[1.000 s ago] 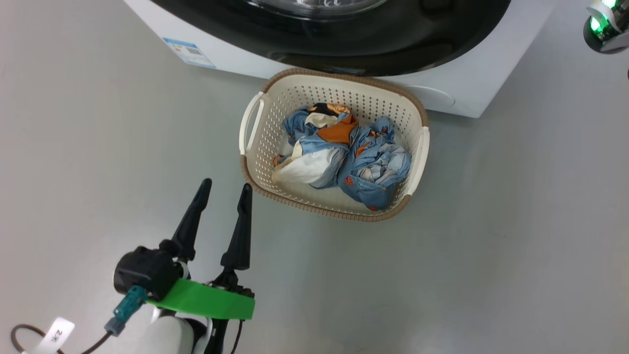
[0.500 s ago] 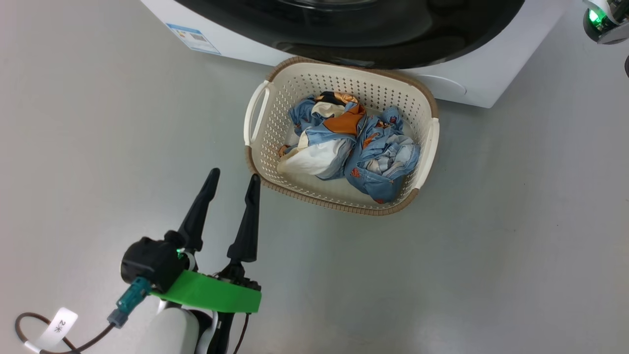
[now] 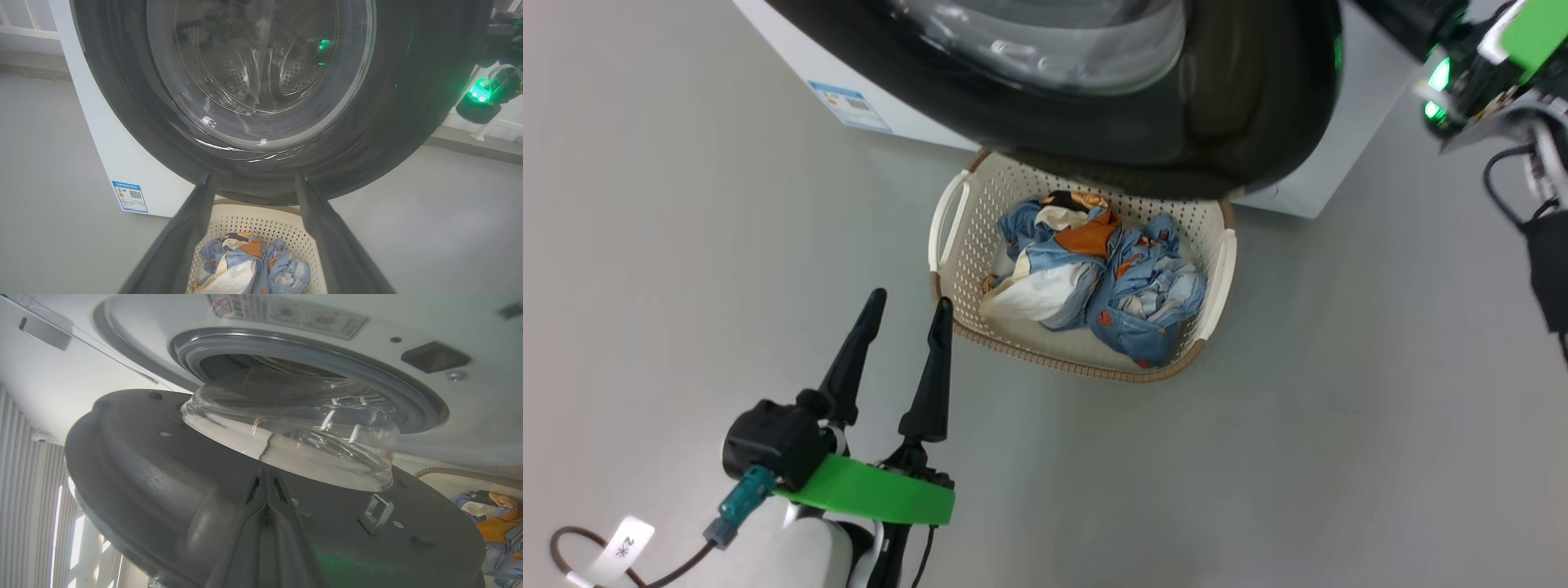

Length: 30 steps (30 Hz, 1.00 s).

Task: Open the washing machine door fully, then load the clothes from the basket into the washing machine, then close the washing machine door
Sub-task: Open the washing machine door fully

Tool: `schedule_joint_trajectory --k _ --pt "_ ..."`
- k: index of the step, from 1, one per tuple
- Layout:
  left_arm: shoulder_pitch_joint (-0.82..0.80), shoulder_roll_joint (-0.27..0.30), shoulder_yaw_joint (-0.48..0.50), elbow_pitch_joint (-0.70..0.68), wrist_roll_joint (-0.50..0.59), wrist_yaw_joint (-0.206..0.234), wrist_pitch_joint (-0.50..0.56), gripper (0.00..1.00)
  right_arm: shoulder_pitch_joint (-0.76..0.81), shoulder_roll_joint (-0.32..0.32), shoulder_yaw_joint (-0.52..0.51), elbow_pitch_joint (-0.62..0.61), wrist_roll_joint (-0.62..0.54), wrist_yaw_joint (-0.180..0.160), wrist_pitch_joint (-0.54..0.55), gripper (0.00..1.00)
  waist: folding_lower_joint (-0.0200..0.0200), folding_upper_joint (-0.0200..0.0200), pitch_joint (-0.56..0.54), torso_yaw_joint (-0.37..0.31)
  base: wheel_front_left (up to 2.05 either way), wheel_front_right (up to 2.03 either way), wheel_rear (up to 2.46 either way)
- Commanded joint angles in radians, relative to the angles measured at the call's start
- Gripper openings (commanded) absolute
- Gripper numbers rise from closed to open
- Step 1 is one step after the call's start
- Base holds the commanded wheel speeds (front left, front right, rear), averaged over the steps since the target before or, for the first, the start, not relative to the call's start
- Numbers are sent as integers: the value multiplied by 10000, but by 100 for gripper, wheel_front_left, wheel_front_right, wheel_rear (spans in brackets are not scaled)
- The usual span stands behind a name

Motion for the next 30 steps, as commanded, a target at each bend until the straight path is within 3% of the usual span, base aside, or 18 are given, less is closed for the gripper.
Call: schedule_joint_trajectory --k 1,30 --pt "234 143 400 -140 172 89 -65 100 418 397 288 -435 -168 58 250 0 0 0 -328 -157 0 0 0" --pt "1306 143 716 39 617 6 -65 100 3255 1576 2136 -2063 -110 58 1753 0 0 0 -2164 -370 0 0 0"
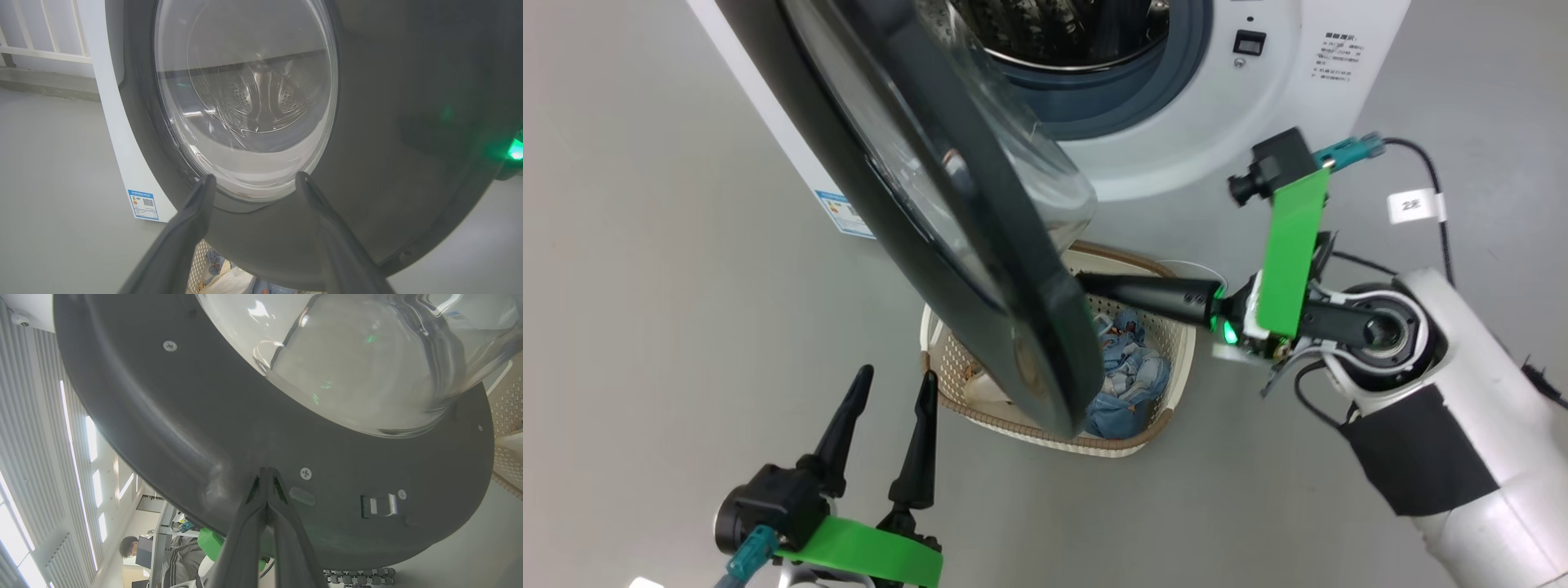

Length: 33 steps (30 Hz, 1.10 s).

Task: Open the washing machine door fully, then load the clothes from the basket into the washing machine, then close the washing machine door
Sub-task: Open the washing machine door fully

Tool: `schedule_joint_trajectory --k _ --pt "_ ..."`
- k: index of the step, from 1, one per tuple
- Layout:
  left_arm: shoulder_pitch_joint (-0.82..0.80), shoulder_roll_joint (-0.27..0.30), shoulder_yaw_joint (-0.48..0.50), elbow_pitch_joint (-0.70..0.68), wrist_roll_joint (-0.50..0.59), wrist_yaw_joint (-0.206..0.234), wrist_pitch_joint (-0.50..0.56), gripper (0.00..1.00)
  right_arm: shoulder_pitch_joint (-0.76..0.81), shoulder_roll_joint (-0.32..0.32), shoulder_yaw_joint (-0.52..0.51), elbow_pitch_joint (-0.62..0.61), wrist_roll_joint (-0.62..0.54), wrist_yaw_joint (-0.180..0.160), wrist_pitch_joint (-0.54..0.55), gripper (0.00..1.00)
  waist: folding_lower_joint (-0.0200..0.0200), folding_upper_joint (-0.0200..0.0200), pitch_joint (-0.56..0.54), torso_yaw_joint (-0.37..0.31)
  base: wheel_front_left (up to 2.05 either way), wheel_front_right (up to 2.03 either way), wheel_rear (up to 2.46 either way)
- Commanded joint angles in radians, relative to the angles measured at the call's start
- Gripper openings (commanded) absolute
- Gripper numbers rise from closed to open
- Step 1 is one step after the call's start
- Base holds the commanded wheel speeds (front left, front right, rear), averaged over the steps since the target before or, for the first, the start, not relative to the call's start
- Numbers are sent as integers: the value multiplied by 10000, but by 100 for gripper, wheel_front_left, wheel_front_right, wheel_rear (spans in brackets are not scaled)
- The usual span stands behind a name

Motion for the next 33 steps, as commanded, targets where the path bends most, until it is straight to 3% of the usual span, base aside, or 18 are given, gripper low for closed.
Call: schedule_joint_trajectory --k 1,9,18,20,21,22,23,24,33 --pt "51 120 351 -191 88 11 -65 100 213 327 181 -405 -90 58 137 0 0 -1 -82 35 0 0 0" --pt "180 120 390 -156 136 13 -65 100 679 637 308 -677 -112 58 15 0 0 -1 -396 89 0 0 0" --pt "404 120 492 -99 251 14 -65 100 1099 513 19 -841 -595 58 -1095 2 0 -1 -840 -137 0 0 0" --pt "455 120 514 -65 270 8 -65 100 1260 395 49 -842 -744 58 -1407 22 0 -1 -971 -226 0 0 0" --pt "470 120 523 -47 274 4 -65 100 1356 342 61 -827 -787 58 -1569 41 0 -1 -1041 -273 0 0 0" --pt "488 120 535 -25 287 -1 -65 100 1453 284 90 -821 -818 58 -1704 47 0 -1 -1110 -323 0 0 0" --pt "506 120 554 -6 303 -6 -65 100 1541 210 123 -820 -873 58 -1856 79 0 -1 -1174 -378 0 0 0" --pt "523 120 580 10 322 -11 -65 100 1640 146 142 -794 -916 58 -2040 100 0 -1 -1238 -437 0 0 0" --pt "783 120 1024 59 524 -64 -65 100 2519 -511 538 -783 -1144 58 -3419 100 0 -1 -1685 -1047 0 0 0"
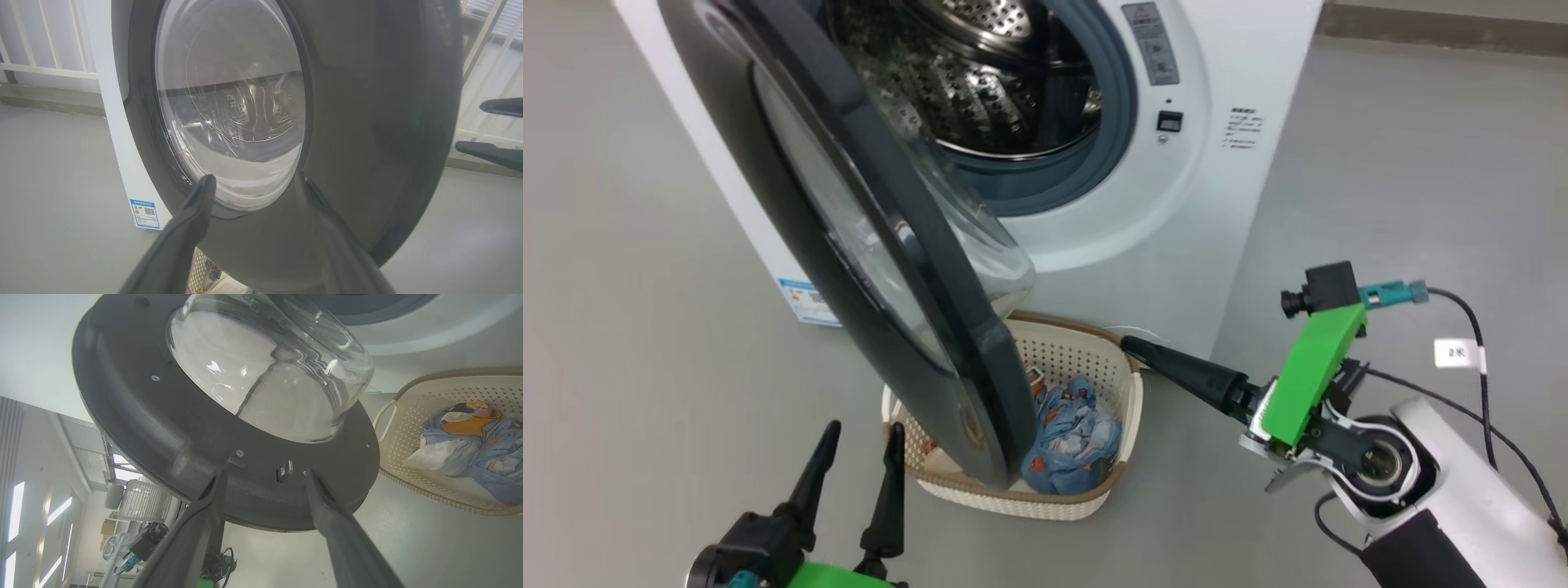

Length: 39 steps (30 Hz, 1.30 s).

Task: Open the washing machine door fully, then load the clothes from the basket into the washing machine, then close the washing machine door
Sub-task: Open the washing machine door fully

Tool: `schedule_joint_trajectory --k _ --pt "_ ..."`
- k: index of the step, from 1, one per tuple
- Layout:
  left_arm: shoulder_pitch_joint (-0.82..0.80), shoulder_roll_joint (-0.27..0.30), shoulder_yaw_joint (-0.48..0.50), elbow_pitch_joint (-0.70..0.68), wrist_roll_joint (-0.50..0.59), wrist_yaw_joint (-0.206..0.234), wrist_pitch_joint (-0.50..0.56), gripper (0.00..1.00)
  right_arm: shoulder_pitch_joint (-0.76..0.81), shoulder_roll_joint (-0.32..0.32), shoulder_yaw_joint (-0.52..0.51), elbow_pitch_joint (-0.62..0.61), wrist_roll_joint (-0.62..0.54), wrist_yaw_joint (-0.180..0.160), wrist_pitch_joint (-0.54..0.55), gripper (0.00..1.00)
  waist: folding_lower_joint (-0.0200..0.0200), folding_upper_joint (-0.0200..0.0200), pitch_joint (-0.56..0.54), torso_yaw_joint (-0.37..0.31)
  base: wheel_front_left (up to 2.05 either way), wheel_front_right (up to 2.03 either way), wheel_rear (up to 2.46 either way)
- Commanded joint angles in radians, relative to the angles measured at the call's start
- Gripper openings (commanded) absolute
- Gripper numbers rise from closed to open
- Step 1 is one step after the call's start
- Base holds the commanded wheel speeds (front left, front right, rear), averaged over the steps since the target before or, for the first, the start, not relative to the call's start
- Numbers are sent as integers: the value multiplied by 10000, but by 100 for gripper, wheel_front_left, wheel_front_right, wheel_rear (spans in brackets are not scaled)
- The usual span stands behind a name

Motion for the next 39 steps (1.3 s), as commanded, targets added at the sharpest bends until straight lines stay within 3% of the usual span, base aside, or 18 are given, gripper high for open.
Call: schedule_joint_trajectory --k 1,25,35,39 --pt "-80 93 373 -204 84 -58 -65 100 86 -47 145 -269 -95 58 -187 100 0 -1 -185 -245 0 0 0" --pt "282 93 1165 -364 300 -131 -65 100 1694 -2099 1794 436 -747 58 -5413 100 0 -1 -350 -1070 0 0 0" --pt "386 93 1269 -371 306 -142 -65 100 1526 -2388 2796 1354 -1754 58 -7694 100 0 -1 -418 -1134 0 0 0" --pt "394 93 1305 -384 311 -145 -65 100 1421 -2243 2214 1609 -2616 58 -7823 100 0 -1 -415 -1142 0 0 0"
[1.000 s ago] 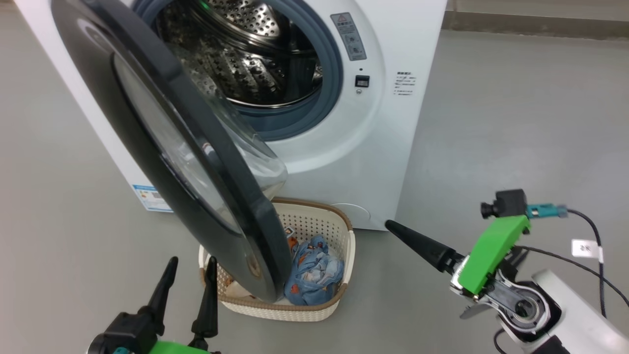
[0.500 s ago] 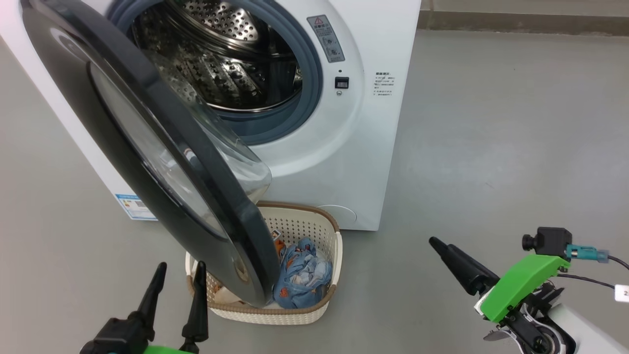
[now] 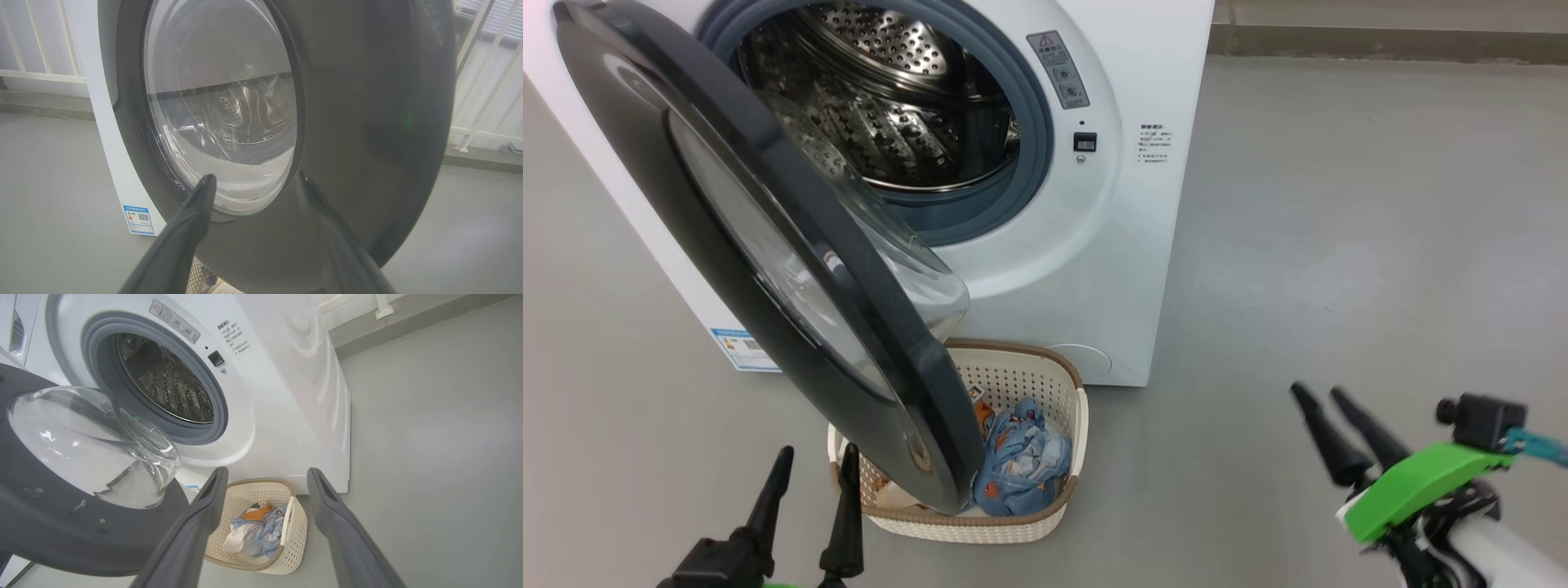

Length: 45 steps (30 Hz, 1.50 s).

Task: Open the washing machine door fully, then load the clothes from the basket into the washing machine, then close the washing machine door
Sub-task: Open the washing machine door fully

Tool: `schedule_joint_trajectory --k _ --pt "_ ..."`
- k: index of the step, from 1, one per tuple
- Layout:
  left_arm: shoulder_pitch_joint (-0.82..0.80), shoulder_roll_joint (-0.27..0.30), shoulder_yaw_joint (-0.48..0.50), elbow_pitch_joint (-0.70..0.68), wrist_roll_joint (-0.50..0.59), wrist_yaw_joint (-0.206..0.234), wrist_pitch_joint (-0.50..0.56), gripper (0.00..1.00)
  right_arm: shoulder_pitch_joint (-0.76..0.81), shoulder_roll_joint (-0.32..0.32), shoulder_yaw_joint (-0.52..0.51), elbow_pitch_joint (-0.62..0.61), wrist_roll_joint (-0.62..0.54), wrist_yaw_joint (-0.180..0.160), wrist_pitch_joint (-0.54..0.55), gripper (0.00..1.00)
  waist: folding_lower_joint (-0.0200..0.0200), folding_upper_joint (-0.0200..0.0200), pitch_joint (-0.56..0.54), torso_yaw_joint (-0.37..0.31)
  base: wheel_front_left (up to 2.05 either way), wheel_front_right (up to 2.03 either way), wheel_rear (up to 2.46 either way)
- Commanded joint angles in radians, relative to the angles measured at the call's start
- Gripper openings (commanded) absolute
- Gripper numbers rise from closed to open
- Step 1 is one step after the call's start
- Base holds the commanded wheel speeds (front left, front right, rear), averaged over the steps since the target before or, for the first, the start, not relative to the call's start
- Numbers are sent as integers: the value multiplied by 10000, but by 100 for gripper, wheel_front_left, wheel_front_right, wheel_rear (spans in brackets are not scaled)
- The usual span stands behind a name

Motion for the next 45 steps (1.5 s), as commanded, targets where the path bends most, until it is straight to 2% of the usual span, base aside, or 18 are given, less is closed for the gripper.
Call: schedule_joint_trajectory --k 1,12,16,20,25,35,36,37,42,45 --pt "-139 89 354 -307 76 -27 -65 100 -67 -101 -397 -194 -486 58 -130 100 0 0 11 2 0 0 0" --pt "-148 89 397 -332 73 -31 -65 100 1415 1026 -3839 -1164 -5111 58 -136 100 0 0 -9 158 0 0 0" --pt "-155 89 423 -346 86 -32 -65 100 1982 1525 -4866 -1504 -6332 58 -136 100 0 0 -6 215 0 0 0" --pt "-161 89 451 -362 109 -33 -65 100 2449 1844 -5461 -1722 -7364 58 -136 100 0 0 16 258 0 0 0" --pt "-205 89 455 -373 127 -34 -65 100 2930 2259 -6166 -1774 -8047 58 -137 100 0 0 82 315 0 0 0" --pt "-256 89 461 -339 154 -35 -65 100 3194 2531 -6443 -1675 -8493 58 -137 100 0 0 152 297 0 0 0" --pt "-263 89 448 -331 171 -35 -65 47 3196 2548 -6467 -1685 -8518 58 -137 100 0 0 150 296 0 0 0" --pt "-276 89 434 -324 192 -35 -65 0 3195 2563 -6490 -1694 -8538 58 -137 100 0 0 147 299 0 0 0" --pt "-442 89 641 -743 -79 -12 -65 0 3203 2616 -6565 -1753 -8605 58 -137 100 0 0 112 351 0 0 0" --pt "-574 89 788 -1377 -206 144 -65 0 3222 2637 -6605 -1803 -8638 58 -137 100 0 0 104 393 0 0 0"
